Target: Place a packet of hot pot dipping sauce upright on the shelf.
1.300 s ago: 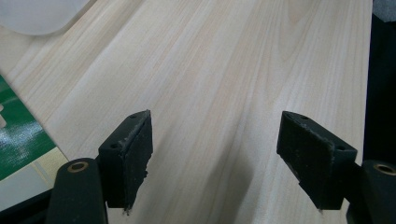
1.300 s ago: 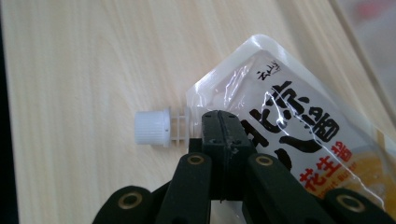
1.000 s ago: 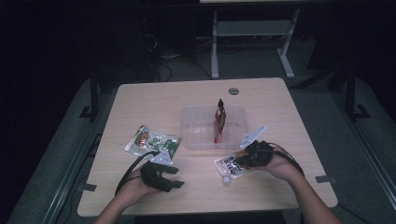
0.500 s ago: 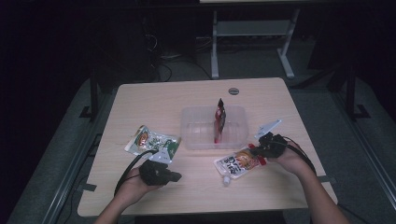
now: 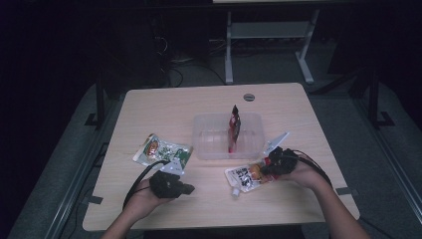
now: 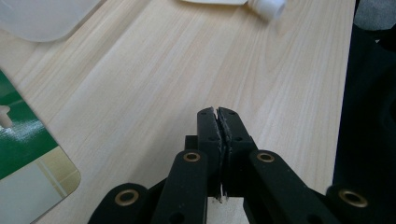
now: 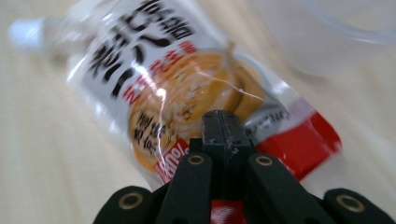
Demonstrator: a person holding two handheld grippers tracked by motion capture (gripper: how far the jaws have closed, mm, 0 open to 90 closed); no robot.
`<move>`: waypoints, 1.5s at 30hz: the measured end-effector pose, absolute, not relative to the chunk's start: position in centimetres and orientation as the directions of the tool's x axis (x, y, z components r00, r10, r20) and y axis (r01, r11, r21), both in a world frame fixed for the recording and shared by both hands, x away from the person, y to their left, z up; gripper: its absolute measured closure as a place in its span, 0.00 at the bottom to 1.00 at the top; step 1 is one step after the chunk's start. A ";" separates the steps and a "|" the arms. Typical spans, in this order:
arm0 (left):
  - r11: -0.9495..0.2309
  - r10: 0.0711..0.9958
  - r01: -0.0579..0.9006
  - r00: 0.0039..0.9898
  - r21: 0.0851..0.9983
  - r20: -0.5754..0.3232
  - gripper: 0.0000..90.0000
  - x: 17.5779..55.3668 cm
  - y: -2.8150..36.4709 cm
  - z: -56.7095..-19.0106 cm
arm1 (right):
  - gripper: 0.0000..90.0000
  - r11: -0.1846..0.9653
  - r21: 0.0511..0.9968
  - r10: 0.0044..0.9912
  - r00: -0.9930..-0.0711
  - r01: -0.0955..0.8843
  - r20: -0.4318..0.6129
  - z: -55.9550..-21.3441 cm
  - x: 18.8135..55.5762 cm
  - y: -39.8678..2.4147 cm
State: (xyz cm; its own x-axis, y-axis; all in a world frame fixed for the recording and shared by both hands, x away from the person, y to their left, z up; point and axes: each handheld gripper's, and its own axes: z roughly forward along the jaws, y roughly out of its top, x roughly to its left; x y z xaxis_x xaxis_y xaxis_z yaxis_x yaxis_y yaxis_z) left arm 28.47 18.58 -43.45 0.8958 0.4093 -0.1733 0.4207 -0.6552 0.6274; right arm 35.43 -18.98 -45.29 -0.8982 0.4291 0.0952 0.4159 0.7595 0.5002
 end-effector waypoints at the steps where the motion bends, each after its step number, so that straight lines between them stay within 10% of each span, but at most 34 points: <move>1: -0.653 0.411 0.421 0.895 0.629 -0.173 0.98 28.5 18.6 -43.4 | 1.00 0.768 0.495 0.414 -0.904 0.408 0.103 -45.3 35.2 -18.6; 18: -0.666 0.393 0.412 0.902 0.622 -0.177 1.00 28.4 17.9 -43.6 | 1.00 0.820 0.544 0.102 -0.981 0.176 0.162 -45.5 31.1 -9.8; 34: -0.675 0.316 0.332 0.937 0.658 -0.149 1.00 28.8 12.0 -43.5 | 1.00 0.810 0.508 0.289 -0.953 0.294 0.091 -45.3 33.6 -15.1; 45: -0.687 0.376 0.362 0.919 0.630 -0.117 1.00 30.7 11.3 -44.1 | 1.00 0.799 0.540 0.186 -0.963 0.263 0.193 -45.8 32.7 -13.5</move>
State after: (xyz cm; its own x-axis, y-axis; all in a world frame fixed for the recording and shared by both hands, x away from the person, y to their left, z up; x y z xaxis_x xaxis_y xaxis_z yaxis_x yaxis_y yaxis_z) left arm 30.67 11.26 -44.10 0.9191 0.3762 -0.1173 0.3617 -0.6874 0.6298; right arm 32.69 -13.48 -45.79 -0.9633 0.1863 0.1933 0.2630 0.7992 0.5405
